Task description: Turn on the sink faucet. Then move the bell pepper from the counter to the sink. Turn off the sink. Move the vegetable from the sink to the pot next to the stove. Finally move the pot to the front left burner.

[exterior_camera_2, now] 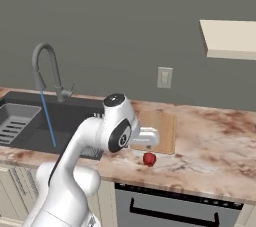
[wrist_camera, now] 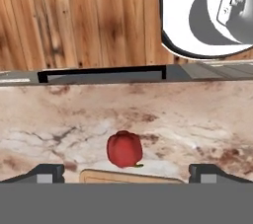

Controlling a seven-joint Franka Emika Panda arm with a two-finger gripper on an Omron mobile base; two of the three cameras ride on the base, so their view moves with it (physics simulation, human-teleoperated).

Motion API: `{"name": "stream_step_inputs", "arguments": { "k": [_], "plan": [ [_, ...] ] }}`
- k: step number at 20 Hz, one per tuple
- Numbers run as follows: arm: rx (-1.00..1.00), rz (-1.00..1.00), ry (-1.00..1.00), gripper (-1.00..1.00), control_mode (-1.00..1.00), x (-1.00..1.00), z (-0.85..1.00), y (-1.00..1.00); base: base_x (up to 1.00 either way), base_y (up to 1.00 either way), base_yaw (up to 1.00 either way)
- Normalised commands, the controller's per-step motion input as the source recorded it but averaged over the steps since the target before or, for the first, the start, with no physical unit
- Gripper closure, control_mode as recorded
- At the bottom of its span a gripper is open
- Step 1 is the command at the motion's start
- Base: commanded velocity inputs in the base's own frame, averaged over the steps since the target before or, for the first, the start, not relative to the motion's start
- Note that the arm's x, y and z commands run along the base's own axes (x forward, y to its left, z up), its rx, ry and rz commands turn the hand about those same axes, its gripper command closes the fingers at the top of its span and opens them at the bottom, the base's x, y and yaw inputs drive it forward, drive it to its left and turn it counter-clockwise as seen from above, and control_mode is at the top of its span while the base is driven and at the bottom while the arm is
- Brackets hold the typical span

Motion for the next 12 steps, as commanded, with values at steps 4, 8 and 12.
{"name": "stream_step_inputs", "arguments": {
  "k": [4, 8, 12],
  "plan": [
    [0.00, 0.05, 0.00, -1.00, -1.00, 0.06, -0.38, -0.03, 0.00, 0.00, 0.00],
    [0.00, 0.00, 0.00, -1.00, -1.00, 0.11, -0.34, -0.02, 0.00, 0.00, 0.00],
    [0.00, 0.00, 0.00, -1.00, -1.00, 0.10, -0.31, -0.05, 0.00, 0.00, 0.00]
  ]
}}
